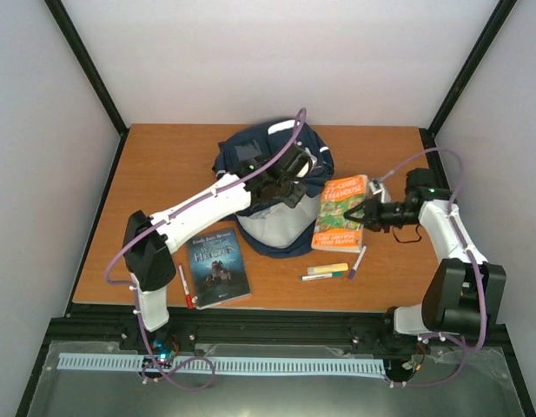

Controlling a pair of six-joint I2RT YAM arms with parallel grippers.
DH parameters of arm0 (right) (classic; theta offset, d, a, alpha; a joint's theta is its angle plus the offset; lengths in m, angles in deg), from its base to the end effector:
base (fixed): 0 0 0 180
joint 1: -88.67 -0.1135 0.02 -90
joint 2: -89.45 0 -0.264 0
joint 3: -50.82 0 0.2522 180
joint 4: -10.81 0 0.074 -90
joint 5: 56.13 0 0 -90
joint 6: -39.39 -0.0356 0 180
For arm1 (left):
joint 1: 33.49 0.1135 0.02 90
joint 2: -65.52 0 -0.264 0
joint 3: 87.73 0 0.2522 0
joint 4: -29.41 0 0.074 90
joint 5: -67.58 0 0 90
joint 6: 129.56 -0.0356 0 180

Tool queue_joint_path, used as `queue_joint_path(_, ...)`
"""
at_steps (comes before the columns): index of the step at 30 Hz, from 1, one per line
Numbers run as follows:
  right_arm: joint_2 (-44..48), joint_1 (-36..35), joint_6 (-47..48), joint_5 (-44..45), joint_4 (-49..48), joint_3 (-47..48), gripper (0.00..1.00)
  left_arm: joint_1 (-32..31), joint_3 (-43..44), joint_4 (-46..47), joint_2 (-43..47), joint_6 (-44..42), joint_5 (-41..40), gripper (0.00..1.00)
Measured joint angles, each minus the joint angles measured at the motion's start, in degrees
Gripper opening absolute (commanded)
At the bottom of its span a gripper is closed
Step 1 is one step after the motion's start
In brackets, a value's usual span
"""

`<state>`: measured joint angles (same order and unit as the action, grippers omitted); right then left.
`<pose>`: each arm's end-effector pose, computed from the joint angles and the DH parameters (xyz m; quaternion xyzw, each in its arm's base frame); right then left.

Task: Pack the student bag
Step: Place the book in the student bag.

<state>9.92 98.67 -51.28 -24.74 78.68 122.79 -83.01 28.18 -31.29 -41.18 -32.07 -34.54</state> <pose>0.2469 -0.0127 0.2504 0.0186 0.8670 0.4749 0.1497 0.2735 -0.3090 0.3216 0.3042 0.8888 -0.0689 0.3357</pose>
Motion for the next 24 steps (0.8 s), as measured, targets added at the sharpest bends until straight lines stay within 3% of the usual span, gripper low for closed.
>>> queue_joint_path(11,0.17,-15.82,-3.50,-0.79,-2.05,-9.33,0.03,0.92,-1.70,1.79,0.61,0.44,1.51,0.01)
queue_joint_path(24,-12.02,-20.81,-4.46,-4.24,-10.05,-5.53,0.03,1.64,-4.98,4.20,4.72,0.39,4.92,0.01)
